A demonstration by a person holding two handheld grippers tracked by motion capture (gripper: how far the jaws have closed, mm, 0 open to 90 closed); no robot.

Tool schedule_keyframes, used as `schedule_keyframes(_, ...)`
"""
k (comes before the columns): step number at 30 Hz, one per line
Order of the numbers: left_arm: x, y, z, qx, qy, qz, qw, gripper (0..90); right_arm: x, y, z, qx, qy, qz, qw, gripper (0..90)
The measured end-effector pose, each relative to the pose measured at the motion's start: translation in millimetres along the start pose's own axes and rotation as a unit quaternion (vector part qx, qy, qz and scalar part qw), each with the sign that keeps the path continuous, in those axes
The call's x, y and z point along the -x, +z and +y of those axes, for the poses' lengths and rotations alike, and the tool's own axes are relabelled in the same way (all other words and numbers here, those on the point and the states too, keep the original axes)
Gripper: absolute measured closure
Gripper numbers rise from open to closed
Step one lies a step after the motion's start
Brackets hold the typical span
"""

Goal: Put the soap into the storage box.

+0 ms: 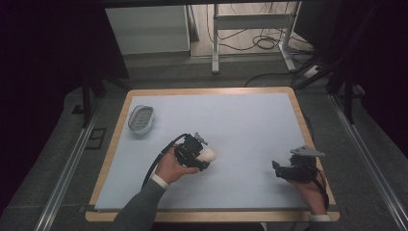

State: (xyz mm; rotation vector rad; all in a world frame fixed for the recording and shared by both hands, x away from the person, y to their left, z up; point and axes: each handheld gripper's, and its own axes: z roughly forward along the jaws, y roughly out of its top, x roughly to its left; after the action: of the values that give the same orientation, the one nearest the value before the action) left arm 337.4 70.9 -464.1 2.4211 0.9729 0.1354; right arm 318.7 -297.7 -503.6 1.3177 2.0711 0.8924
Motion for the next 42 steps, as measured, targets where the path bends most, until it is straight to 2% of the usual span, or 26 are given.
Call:
schedule_keyframes(8,-16.6,-4.9,-2.4,-0.001,-0.015,0.003,0.9999,49.5,-0.1,0.9,-0.5,-0.002,-0.001,-0.001,1.0000,8.0)
schedule_keyframes(22,-46.2,-20.4,-8.9,-0.006,-0.038,0.026,0.9989,49.5,0.8,1.4,-1.0,-0.004,0.000,-0.001,1.0000,7.9)
schedule_keyframes(42,-75.5,-39.5,-18.9,0.005,-0.068,0.045,0.9966,49.6,0.9,1.9,-1.6,-0.005,-0.001,-0.002,1.0000,8.0)
